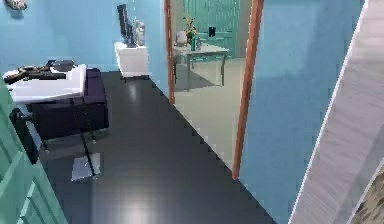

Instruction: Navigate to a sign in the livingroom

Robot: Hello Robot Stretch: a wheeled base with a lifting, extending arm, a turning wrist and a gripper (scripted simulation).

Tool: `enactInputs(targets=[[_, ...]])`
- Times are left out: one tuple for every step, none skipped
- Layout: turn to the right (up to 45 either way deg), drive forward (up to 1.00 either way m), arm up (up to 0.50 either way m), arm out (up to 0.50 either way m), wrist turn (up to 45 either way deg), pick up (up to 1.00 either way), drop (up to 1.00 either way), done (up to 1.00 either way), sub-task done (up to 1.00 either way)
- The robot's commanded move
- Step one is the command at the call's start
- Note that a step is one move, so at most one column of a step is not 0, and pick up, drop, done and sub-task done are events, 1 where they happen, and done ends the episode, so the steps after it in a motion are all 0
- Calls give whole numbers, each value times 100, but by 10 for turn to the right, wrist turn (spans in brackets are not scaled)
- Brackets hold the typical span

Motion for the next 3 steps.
enactInputs(targets=[[-150,0,0,0,0,0,0,0,0],[0,100,0,0,0,0,0,0,0],[-150,0,0,0,0,0,0,0,0]])
